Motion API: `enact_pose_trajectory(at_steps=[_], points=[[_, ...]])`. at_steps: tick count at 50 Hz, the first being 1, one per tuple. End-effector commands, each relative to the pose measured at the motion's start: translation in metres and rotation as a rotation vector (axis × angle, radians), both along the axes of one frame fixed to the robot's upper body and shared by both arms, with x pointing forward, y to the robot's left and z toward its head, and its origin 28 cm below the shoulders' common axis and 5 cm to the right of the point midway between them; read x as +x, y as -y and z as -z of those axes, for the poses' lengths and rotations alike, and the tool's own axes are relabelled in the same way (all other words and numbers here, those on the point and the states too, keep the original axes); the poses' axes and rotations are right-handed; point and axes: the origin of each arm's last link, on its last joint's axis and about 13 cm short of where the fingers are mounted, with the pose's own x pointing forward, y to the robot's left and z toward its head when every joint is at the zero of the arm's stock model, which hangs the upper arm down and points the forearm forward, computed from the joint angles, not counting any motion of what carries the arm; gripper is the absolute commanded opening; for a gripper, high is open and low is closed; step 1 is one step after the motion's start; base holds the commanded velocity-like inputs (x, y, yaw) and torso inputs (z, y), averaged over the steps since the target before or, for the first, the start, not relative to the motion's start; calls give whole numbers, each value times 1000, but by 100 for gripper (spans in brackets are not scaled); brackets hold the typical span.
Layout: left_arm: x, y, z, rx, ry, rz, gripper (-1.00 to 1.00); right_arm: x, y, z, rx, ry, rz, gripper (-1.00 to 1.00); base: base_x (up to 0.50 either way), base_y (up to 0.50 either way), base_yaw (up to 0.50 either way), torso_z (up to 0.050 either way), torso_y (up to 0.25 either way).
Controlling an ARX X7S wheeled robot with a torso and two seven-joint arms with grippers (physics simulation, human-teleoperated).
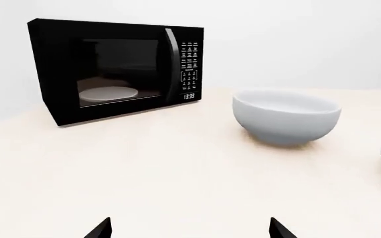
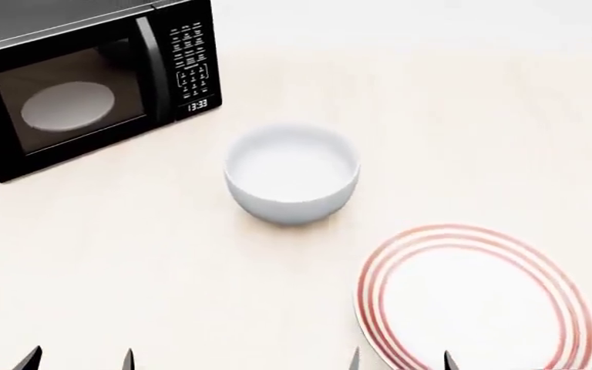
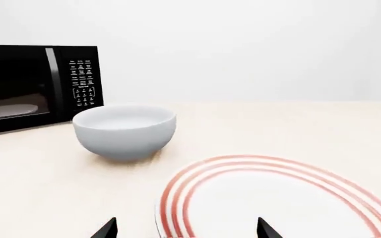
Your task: Open the microwave.
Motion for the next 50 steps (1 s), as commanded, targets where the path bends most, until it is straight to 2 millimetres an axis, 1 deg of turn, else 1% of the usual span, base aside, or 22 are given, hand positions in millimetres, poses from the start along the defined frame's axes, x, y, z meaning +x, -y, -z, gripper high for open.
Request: enact_pose_trajectory(at_steps=[1,21,50], points=[[-1,0,0,1,1,1,100,-1,0,0,-3,3,-3,100,188,383,0,0,0],[-1,0,0,2,2,2,100,-1,-1,-1,5,3,-17,100,222,383,0,0,0],[-1,1,0,3,0,5,100,-1,-1,0,10,-1,-28,100,272,382,0,0,0]])
